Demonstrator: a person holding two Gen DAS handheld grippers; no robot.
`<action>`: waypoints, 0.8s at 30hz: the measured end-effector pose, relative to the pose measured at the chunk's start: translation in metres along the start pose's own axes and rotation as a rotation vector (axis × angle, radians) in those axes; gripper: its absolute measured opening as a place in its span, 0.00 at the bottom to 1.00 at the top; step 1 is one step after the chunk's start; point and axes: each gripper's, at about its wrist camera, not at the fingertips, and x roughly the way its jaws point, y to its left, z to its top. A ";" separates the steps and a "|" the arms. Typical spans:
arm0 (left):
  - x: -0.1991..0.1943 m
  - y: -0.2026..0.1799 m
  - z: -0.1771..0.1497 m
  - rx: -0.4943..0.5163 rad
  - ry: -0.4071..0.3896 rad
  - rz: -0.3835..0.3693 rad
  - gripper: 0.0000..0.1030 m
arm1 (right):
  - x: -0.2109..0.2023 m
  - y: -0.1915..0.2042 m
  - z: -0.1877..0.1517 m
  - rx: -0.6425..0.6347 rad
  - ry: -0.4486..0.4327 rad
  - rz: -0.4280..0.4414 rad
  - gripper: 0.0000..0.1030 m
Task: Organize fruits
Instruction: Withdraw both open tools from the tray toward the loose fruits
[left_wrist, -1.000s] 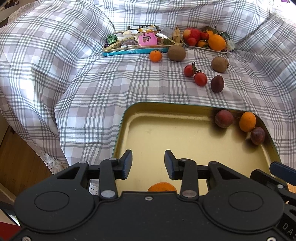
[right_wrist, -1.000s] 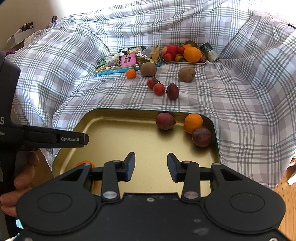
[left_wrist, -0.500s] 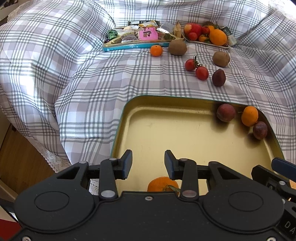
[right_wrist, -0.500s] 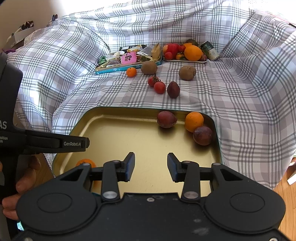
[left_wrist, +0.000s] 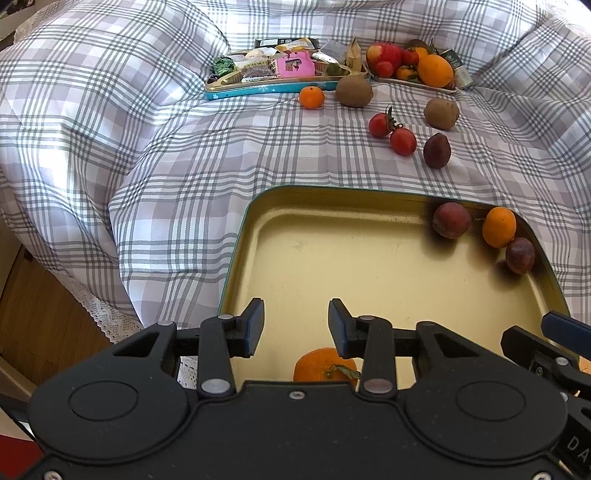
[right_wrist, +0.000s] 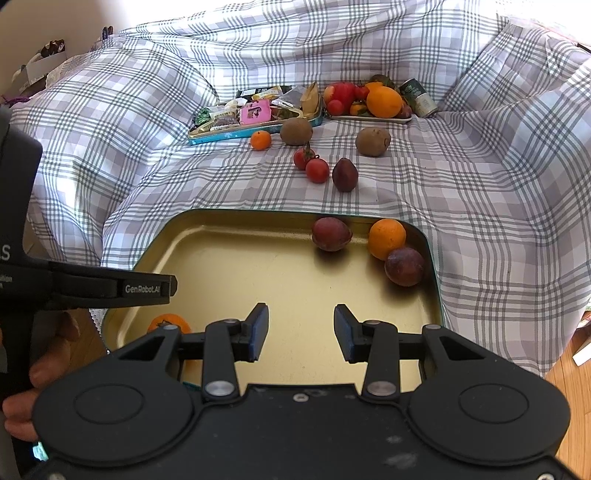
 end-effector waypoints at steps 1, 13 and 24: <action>0.000 0.000 0.000 0.000 0.001 0.000 0.46 | 0.000 0.000 -0.001 0.001 0.001 -0.001 0.41; 0.004 -0.001 -0.003 0.007 0.014 0.001 0.46 | 0.005 -0.002 0.003 0.012 0.023 -0.013 0.41; 0.014 -0.004 0.002 0.010 0.050 0.002 0.46 | 0.012 -0.009 0.008 0.039 0.044 -0.037 0.42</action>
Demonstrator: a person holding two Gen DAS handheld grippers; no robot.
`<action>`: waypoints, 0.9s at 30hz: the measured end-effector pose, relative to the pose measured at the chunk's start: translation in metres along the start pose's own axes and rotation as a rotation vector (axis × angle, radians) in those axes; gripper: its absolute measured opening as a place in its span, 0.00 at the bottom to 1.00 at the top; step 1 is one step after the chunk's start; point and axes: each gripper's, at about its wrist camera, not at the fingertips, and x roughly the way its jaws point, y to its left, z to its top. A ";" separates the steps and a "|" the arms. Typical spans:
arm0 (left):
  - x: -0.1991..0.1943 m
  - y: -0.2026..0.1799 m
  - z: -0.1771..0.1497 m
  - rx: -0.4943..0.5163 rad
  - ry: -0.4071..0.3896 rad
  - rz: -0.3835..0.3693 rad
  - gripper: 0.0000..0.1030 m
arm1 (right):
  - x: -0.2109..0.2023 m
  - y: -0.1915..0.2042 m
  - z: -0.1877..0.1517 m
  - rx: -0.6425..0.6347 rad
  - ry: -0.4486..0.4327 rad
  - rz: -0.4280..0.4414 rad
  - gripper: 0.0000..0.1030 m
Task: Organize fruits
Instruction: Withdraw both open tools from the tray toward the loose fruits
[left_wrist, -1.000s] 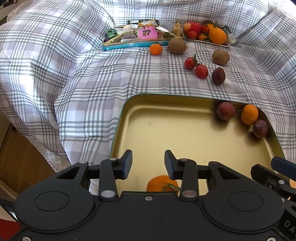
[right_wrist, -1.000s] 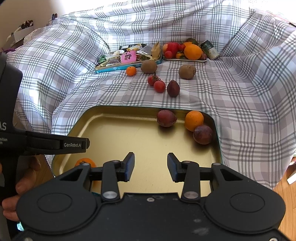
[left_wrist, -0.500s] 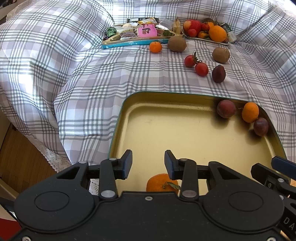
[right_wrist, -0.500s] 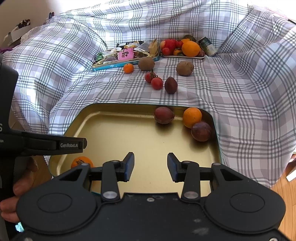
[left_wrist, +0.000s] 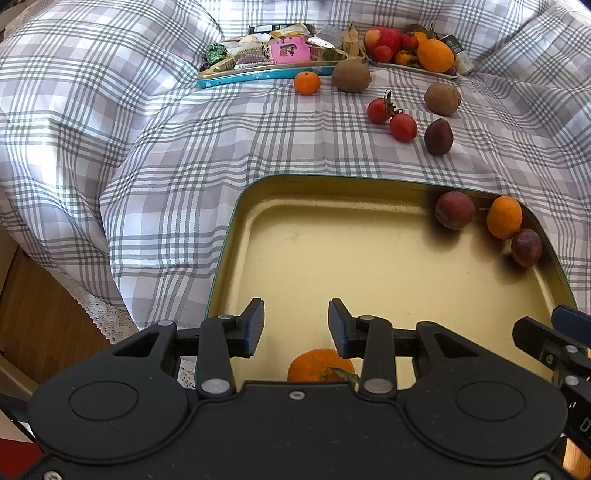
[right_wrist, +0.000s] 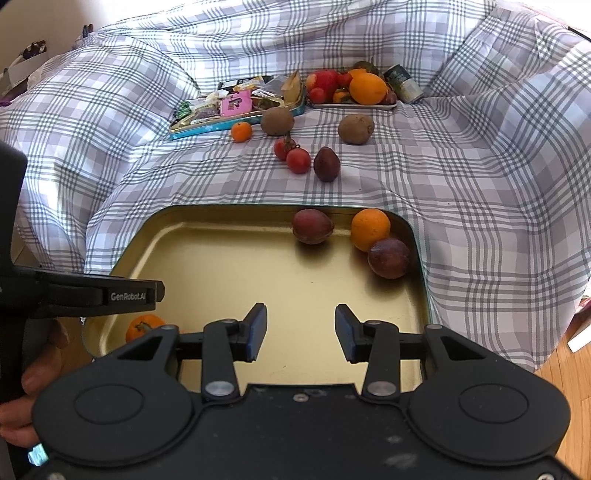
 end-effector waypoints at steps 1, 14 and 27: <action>0.001 0.000 0.001 -0.002 0.004 0.000 0.46 | 0.001 -0.001 0.001 0.004 0.004 -0.004 0.42; 0.006 0.013 0.021 -0.033 0.009 0.017 0.46 | 0.019 -0.008 0.020 0.034 0.044 -0.023 0.44; 0.027 0.024 0.056 -0.012 0.009 0.041 0.46 | 0.054 -0.017 0.055 0.058 0.084 -0.046 0.45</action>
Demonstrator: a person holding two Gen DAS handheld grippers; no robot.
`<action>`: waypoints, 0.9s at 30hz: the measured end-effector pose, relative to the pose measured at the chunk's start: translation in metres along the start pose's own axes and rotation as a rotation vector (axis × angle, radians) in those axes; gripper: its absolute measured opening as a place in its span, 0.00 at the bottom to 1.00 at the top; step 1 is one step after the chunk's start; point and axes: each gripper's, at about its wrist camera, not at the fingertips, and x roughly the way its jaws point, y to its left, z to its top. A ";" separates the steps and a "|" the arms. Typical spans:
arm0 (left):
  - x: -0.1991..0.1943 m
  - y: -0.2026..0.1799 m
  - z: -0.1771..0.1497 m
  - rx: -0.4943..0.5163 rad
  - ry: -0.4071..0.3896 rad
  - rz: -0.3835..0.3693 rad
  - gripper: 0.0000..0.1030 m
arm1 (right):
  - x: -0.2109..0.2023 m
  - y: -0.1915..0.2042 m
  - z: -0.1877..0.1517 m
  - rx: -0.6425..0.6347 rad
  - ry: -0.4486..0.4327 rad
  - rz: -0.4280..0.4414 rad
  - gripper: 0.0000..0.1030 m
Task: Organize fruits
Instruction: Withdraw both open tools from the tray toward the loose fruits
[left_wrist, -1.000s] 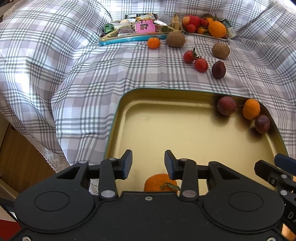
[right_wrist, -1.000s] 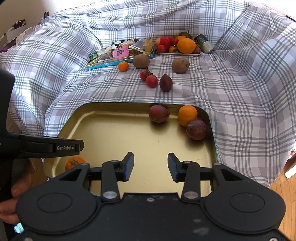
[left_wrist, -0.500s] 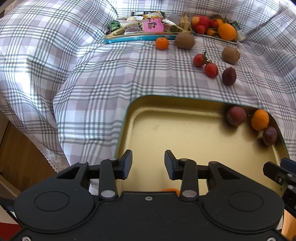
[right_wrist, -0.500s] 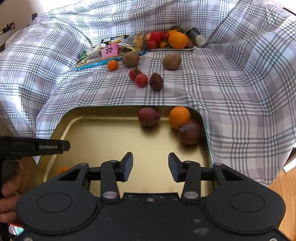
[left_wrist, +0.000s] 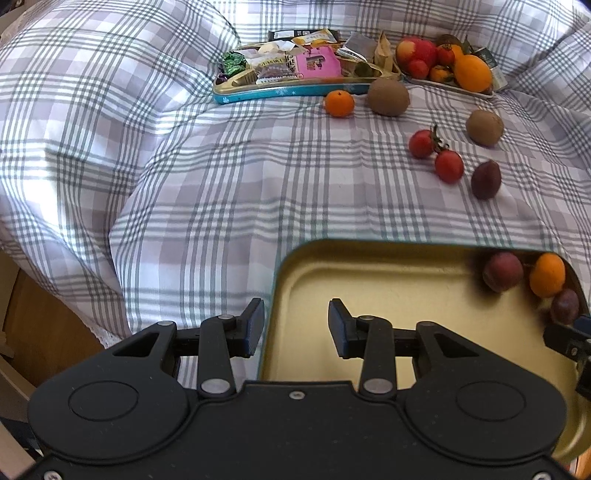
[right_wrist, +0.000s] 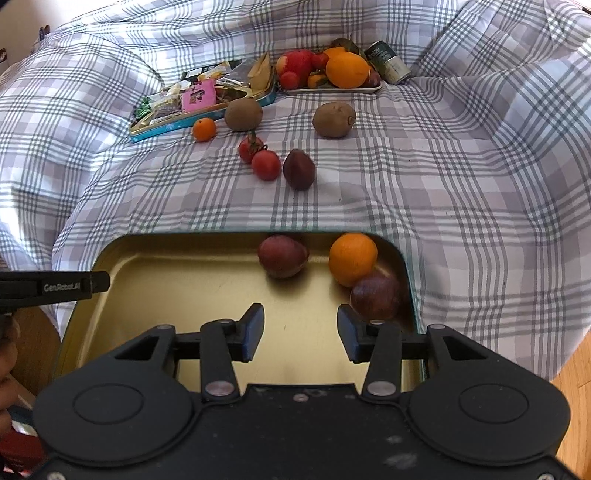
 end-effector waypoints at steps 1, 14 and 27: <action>0.002 0.001 0.003 0.001 -0.001 0.000 0.46 | 0.002 -0.001 0.004 0.003 -0.002 -0.003 0.45; 0.031 0.005 0.059 0.034 -0.057 -0.001 0.46 | 0.032 -0.012 0.064 0.035 -0.072 -0.064 0.49; 0.077 -0.005 0.114 0.065 -0.085 -0.007 0.46 | 0.082 -0.028 0.130 0.059 -0.122 -0.112 0.53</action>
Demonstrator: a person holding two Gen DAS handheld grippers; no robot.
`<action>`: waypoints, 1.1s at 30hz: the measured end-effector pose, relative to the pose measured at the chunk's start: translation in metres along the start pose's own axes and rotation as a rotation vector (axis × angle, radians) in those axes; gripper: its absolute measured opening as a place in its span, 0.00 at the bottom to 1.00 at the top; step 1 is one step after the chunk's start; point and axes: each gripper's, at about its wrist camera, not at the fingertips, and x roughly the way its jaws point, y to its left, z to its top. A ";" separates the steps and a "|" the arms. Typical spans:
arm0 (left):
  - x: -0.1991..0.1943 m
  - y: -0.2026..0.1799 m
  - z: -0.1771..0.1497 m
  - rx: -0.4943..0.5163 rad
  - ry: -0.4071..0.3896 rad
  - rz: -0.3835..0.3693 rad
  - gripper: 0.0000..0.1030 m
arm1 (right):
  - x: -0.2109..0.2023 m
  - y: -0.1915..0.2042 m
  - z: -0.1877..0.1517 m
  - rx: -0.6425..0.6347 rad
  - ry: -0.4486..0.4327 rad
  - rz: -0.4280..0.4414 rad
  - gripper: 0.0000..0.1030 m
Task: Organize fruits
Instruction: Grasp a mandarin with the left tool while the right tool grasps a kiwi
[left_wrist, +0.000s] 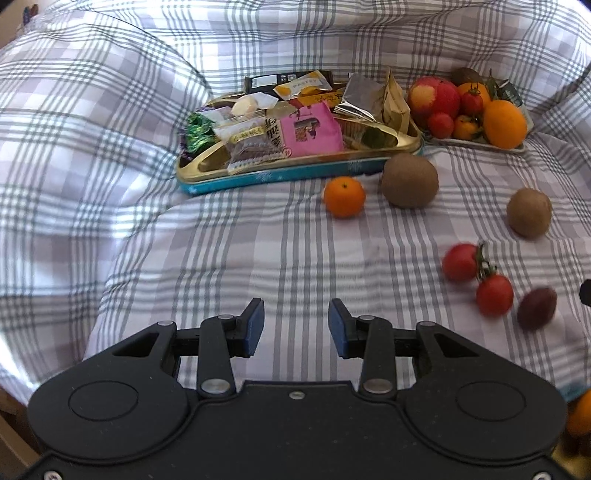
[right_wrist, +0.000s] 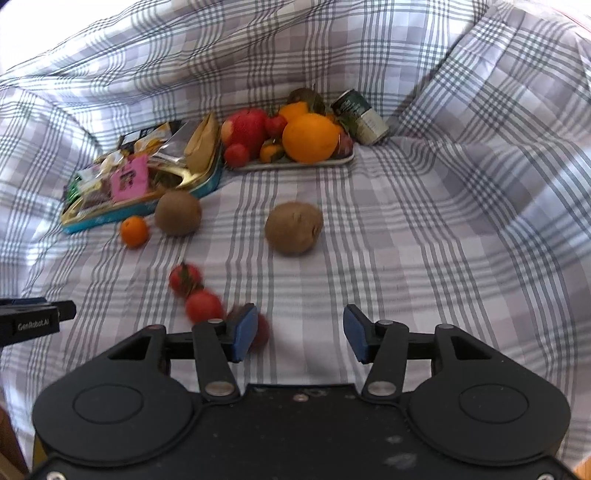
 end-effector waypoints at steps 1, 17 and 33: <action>0.004 0.000 0.003 -0.002 0.000 -0.003 0.46 | 0.006 0.000 0.005 0.000 -0.003 -0.007 0.53; 0.047 -0.017 0.044 0.028 -0.082 -0.035 0.46 | 0.086 0.001 0.053 0.016 -0.013 -0.042 0.57; 0.073 -0.032 0.059 0.063 -0.092 -0.072 0.48 | 0.122 0.006 0.055 -0.018 0.023 -0.027 0.61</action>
